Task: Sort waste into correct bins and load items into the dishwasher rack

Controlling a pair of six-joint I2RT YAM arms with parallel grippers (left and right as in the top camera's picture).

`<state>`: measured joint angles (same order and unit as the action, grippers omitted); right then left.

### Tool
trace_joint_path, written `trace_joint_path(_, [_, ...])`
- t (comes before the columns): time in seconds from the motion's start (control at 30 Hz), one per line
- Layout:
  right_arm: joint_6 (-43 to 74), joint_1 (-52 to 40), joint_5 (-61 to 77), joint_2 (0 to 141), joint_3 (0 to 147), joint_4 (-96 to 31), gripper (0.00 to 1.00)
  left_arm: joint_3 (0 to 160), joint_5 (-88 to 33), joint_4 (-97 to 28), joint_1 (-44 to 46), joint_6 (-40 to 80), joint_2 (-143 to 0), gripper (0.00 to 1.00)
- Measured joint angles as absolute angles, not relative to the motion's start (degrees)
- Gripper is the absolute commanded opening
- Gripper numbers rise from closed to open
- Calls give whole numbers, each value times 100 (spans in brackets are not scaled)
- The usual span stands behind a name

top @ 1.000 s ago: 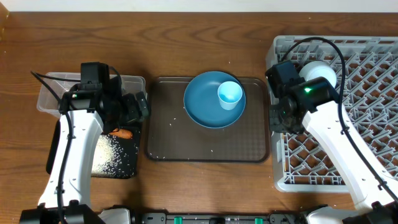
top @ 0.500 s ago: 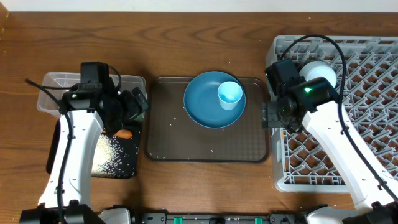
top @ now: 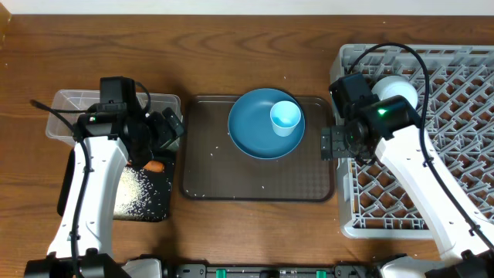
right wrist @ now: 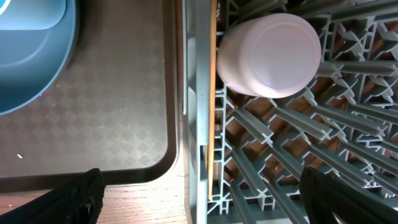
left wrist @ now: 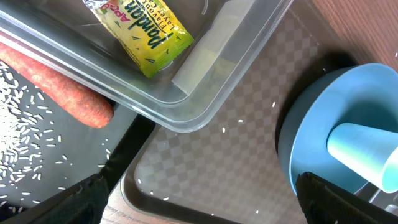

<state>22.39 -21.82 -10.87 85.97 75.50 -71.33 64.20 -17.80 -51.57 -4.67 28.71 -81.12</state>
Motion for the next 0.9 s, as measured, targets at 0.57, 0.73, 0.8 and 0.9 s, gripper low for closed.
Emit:
trace_joint_path(0.57, [2239,-2182,-1087,8597,7550,-7131,99,6420,-1782,-4906,-467,2875,-8112,98])
trace_joint_path(0.73, [2239,-2182,-1087,8597,7550,-7133,99,6420,-2147,-4950,-447,2921,-8112,73])
trace_joint_path(0.8, [2239,-2182,-1087,8597,7550,-7133,99,6420,-2368,-4936,-357,2928,-8112,57])
trace_joint_path(0.9, [2239,-2182,-1087,8597,7550,-7133,99,6420,-2591,-4849,-10,2947,-8112,44])
